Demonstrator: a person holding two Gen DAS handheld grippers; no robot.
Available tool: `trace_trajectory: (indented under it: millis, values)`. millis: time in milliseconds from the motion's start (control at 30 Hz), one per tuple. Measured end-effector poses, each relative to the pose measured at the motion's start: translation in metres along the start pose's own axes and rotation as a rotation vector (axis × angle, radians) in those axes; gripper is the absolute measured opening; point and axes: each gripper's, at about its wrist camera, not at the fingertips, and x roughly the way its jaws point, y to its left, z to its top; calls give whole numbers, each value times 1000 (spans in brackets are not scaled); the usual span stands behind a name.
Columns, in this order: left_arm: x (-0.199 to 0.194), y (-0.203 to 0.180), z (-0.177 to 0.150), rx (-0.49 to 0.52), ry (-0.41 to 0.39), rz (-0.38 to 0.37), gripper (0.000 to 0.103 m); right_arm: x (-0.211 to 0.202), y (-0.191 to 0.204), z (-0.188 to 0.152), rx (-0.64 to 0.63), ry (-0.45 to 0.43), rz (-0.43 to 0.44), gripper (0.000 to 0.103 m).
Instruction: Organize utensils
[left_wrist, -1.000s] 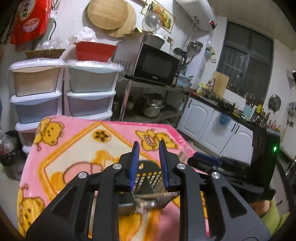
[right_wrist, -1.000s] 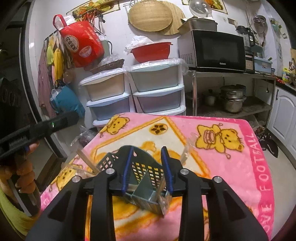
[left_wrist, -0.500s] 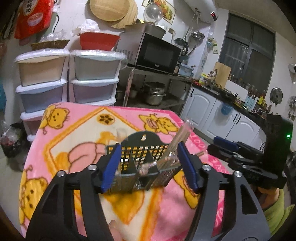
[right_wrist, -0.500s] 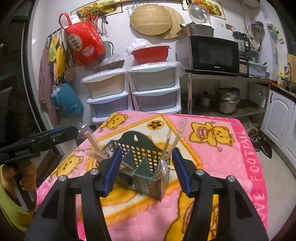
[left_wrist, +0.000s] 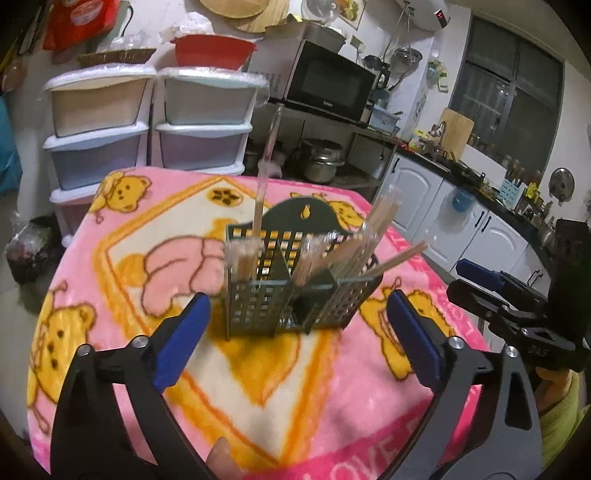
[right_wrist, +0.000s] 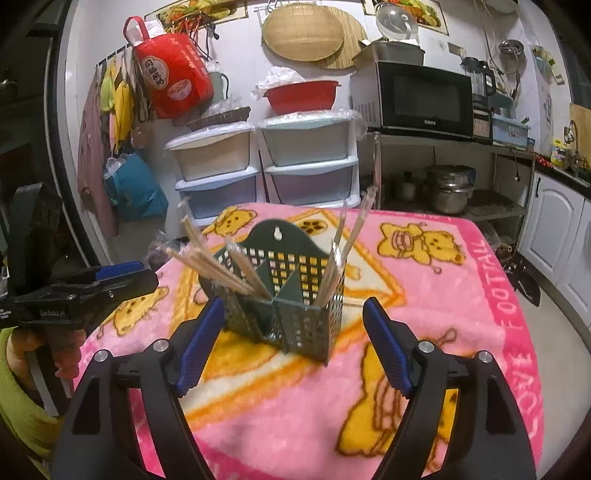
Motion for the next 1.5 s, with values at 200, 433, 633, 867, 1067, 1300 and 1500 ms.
trace_trajectory:
  millis: [200,433,633,867,1067,1300,1500]
  values:
    - [3,4,-13,-18,11,13,92,4,0,-15,19,27,3,82]
    - [3,4,-24,-17,2,39,92,9,-2,-30,43,57,-6,85]
    - [4,2,-34,-11,-21,43,92,13,-2,-43,51,72,-22,87]
    - [5,-2,-50,12,-59,62,92,15,-2,-59,58,43,-47,88]
    - [8,-2,-59,12,-76,70,92,13,-2,-70,74,-13,-73,94]
    - [9,-2,-70,10,-101,110,92,12,5,-80,65,-51,-101,96]
    - [7,-4,-79,28,-146,140,92,9,17,-91,24,-99,-124,96]
